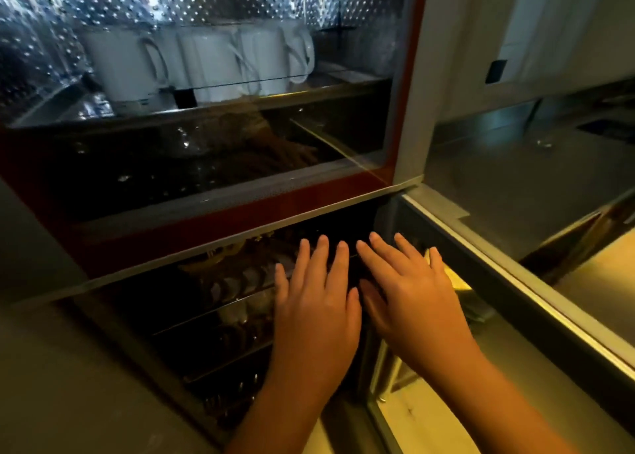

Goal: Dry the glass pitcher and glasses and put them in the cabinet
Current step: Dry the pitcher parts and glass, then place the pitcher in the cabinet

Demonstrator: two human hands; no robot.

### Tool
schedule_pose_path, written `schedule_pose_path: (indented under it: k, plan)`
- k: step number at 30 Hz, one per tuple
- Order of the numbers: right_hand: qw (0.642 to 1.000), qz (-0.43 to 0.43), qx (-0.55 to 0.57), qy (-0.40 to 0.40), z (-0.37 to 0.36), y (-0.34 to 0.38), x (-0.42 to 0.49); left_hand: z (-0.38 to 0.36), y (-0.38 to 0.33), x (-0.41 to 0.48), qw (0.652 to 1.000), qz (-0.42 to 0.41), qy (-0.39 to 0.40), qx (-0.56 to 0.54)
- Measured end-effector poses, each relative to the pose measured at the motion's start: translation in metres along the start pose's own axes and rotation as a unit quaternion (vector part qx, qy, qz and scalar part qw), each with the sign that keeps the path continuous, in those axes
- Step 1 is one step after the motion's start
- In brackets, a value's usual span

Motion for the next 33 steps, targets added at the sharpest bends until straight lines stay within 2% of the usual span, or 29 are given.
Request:
schedule_pose_path:
  k: [12, 19, 22, 26, 30, 33]
  plan:
    - [0.989, -0.116, -0.083, 0.043, 0.054, -0.060, -0.041, 0.005, -0.080, 0.011, 0.991, -0.117, 0.028, -0.066]
    - [0.974, -0.170, -0.050, 0.143, 0.076, -0.082, -0.057, -0.001, -0.117, 0.015, 0.977, -0.175, 0.060, -0.106]
    - [0.969, -0.184, -0.063, 0.155, 0.083, -0.091, -0.060, -0.007, -0.128, 0.019, 0.969, -0.201, 0.076, -0.121]
    - [0.966, -0.181, -0.085, 0.164, 0.091, -0.111, -0.061, -0.014, -0.141, 0.031, 0.959, -0.223, 0.084, -0.153]
    - [0.974, -0.125, -0.128, 0.136, 0.101, -0.126, -0.042, -0.021, -0.152, 0.049, 0.947, -0.265, 0.071, -0.167]
    - [0.967, -0.103, -0.152, 0.178, 0.090, -0.150, -0.028, -0.035, -0.157, 0.070, 0.944, -0.250, 0.116, -0.180]
Point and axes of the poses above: each hand's wrist, its own x-axis towards the middle knuckle, its own z-axis out of the back of the hand, y = z × x, the point moved 8 cm from there along x, towards the middle knuckle, and after that the axes turned 1 degree about y, right-handed, at the moved point
